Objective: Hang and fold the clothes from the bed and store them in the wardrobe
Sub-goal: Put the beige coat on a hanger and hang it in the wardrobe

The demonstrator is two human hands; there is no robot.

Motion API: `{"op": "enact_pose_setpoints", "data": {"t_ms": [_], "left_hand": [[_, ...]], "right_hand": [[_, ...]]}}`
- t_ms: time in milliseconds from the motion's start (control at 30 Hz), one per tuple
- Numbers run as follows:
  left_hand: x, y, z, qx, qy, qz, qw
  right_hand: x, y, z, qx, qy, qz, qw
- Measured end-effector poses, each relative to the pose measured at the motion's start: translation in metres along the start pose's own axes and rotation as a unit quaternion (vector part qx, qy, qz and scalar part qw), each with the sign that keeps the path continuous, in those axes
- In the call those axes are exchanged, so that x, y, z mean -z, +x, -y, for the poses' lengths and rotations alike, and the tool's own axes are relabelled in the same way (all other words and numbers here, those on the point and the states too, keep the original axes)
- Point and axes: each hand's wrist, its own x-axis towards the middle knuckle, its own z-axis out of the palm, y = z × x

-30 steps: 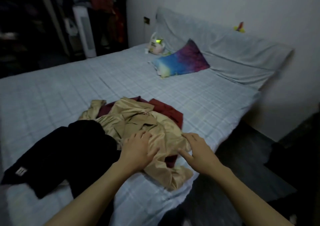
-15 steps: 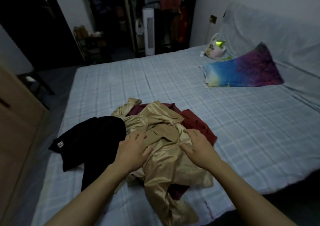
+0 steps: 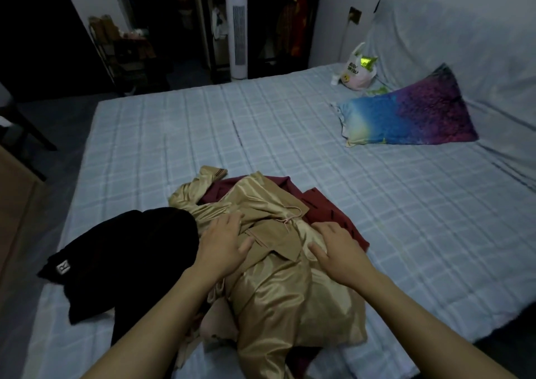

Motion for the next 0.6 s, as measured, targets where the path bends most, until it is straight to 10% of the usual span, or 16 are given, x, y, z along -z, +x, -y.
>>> {"op": "enact_pose_setpoints", "data": {"t_ms": [600], "left_hand": [[-0.087,0.166,0.063,-0.093,0.033,0.077,0.992]], "right_hand": [[-0.099,0.146,-0.042,-0.098,-0.005,0.031,0.995]]}}
